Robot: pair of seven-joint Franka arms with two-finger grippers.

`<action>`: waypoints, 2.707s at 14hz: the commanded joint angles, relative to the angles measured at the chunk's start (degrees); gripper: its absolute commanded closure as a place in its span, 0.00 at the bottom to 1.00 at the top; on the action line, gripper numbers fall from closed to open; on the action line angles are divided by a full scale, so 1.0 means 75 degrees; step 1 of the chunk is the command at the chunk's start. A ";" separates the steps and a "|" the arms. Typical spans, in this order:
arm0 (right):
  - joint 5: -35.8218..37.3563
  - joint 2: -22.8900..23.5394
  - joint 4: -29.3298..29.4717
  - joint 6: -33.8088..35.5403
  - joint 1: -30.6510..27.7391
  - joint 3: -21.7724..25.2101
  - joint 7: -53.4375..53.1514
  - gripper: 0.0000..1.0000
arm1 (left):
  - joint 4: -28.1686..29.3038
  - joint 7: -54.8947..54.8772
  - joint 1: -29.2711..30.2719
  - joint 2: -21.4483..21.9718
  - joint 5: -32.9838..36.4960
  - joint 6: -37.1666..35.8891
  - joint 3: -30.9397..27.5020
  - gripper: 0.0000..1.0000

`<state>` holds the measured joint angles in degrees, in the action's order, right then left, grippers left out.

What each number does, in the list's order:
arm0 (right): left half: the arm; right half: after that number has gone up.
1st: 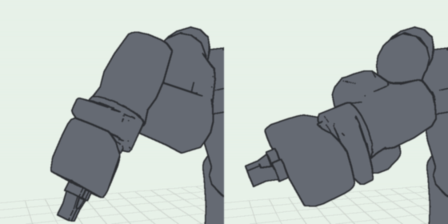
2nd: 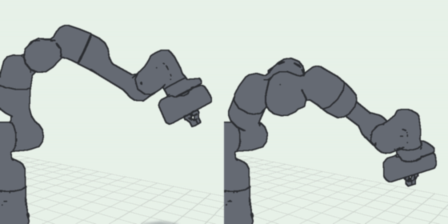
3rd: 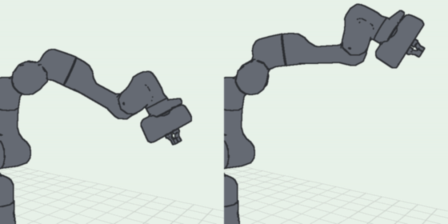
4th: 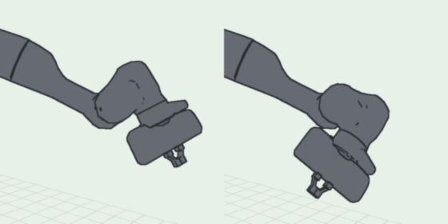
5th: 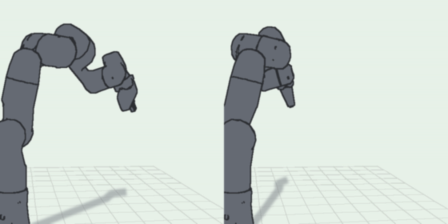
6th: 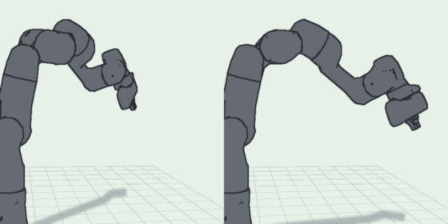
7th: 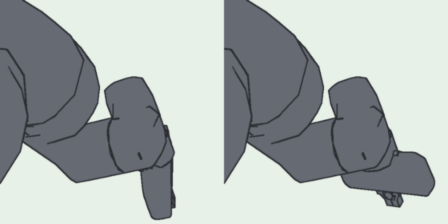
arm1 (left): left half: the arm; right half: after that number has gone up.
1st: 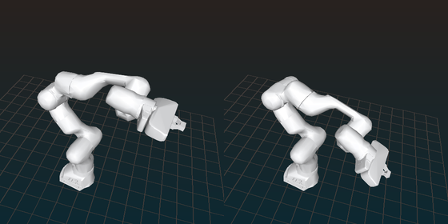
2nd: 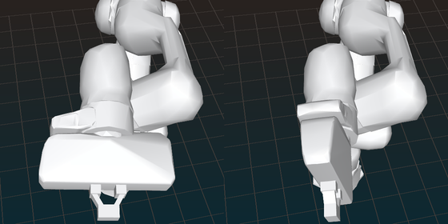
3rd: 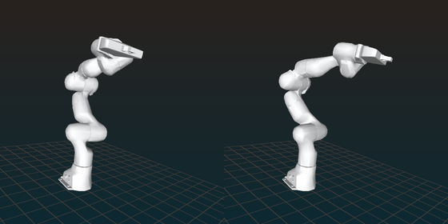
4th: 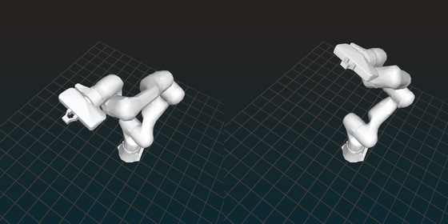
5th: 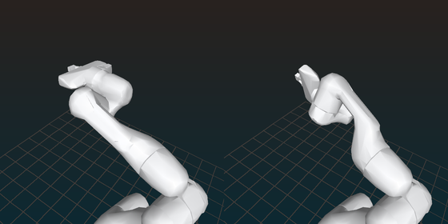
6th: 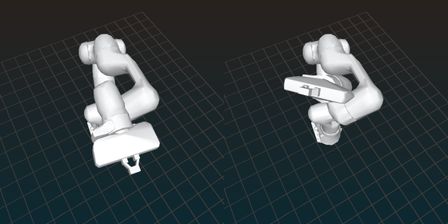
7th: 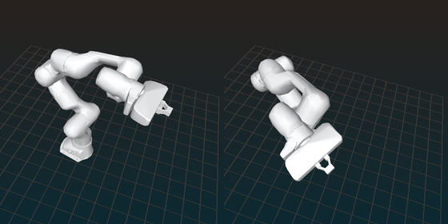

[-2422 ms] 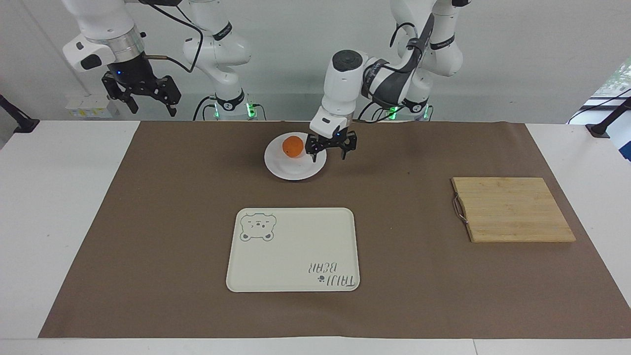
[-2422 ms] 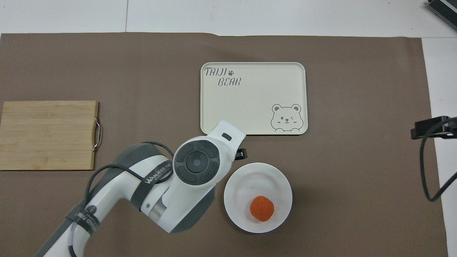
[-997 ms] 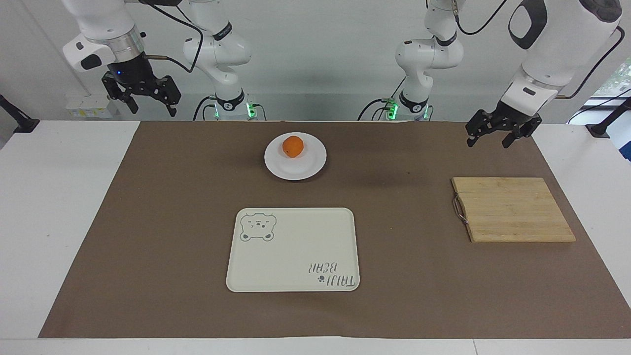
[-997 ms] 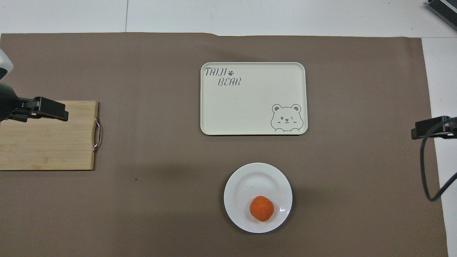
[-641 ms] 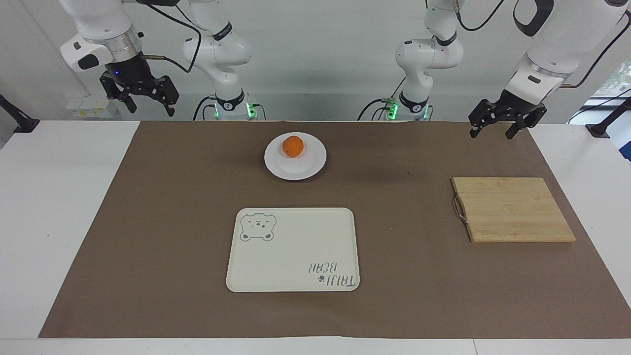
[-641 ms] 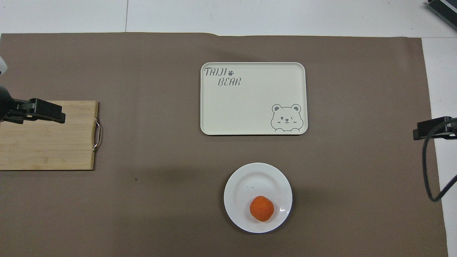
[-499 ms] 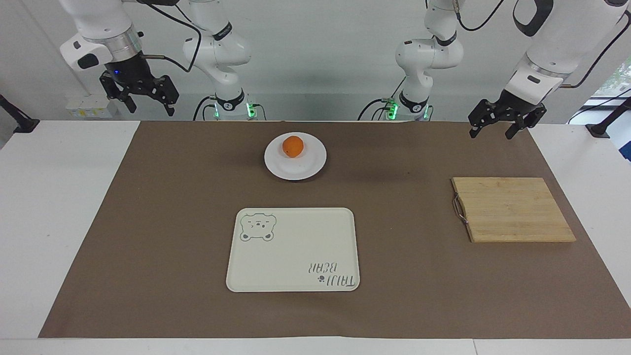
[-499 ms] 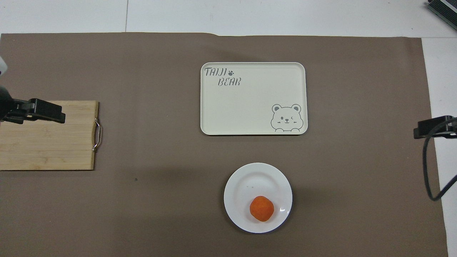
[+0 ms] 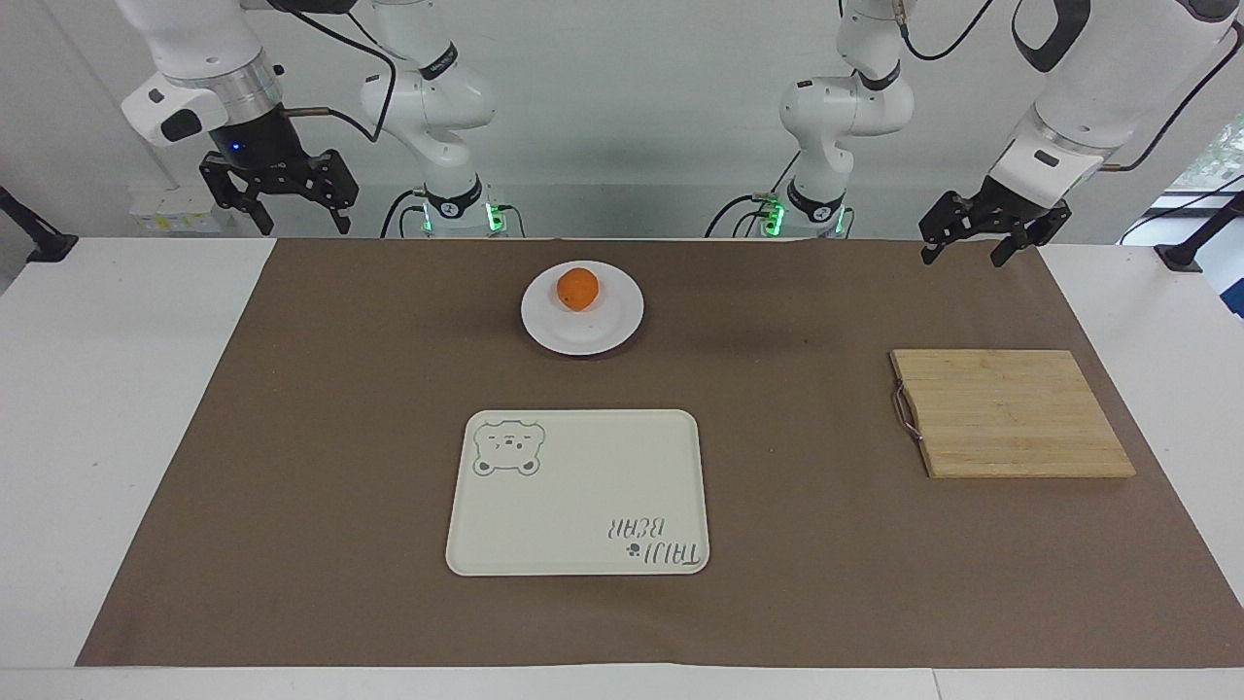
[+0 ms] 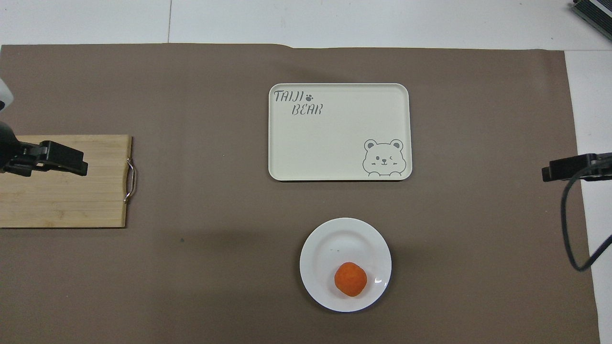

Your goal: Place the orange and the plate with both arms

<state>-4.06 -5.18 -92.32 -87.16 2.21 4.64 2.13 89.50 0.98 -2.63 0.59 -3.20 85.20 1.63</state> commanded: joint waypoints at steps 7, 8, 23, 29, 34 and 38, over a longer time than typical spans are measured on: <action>-0.3252 -0.0189 -0.2008 -0.0659 -0.0318 -0.0010 0.1049 0.00 | 0.0055 -0.0072 0.0105 0.0120 0.0134 -0.0122 0.0076 0.00; -0.3593 -0.0200 -0.2324 -0.0741 -0.0306 -0.0010 0.1330 0.00 | 0.0055 -0.0072 0.0105 0.0120 0.0134 -0.0122 0.0076 0.00; -0.6724 0.0550 -0.6591 -0.3306 0.0219 -0.0022 0.6009 0.00 | 0.0055 -0.0072 0.0093 0.0120 0.0134 -0.0122 0.0076 0.00; -0.7651 0.0655 -0.7202 -0.3812 0.0819 -0.0022 0.6091 0.00 | 0.0055 -0.0072 0.0093 0.0120 0.0134 -0.0122 0.0087 0.00; -0.8049 0.0597 -0.7612 -0.3859 0.0913 -0.0022 0.6126 0.00 | 0.0055 -0.0072 0.0093 0.0120 0.0134 -0.0122 0.0076 0.00; -0.8061 0.0562 -0.7718 -0.3906 0.0948 -0.0022 0.6103 0.00 | 0.0055 -0.0072 0.0093 0.0120 0.0134 -0.0122 0.0076 0.00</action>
<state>-62.26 0.34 -148.15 -115.04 8.88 4.51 46.11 89.50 0.98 -2.63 0.60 -3.20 85.05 1.64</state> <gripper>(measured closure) 0.000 0.000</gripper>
